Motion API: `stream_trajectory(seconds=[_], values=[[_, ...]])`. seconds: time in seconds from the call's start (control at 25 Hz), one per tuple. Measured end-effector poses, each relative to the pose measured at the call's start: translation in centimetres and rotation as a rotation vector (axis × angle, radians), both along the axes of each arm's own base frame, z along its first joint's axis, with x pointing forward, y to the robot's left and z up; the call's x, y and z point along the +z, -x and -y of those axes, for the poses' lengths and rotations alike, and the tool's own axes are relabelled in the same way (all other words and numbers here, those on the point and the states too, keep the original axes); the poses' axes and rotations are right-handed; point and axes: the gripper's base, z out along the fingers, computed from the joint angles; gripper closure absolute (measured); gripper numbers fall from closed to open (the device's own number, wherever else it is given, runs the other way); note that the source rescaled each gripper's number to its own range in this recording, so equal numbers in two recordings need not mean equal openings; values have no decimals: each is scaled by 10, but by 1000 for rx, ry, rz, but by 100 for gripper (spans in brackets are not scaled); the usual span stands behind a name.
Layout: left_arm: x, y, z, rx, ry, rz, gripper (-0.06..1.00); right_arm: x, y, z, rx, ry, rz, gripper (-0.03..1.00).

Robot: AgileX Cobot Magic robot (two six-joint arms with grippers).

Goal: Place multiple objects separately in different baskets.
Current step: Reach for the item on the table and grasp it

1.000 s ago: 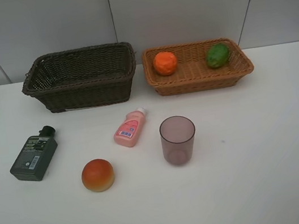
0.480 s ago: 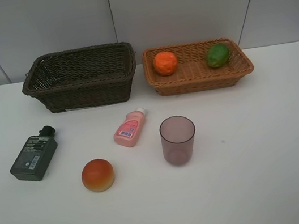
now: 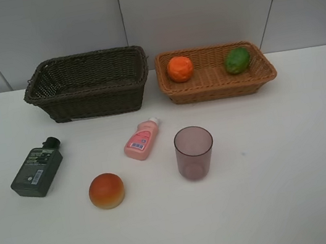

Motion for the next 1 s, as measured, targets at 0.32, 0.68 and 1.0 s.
stream_trajectory(seconds=[0.32,0.68,1.0], values=[[-32,-40,0,-37,-56,-83,-6,0,0,0,0,0,0,27],[-85,-79,32,-161,-91,-213,-6,0,0,0,0,0,0,27],[-126,-98,31,-119,-173,-318,-6,0,0,0,0,0,0,27]])
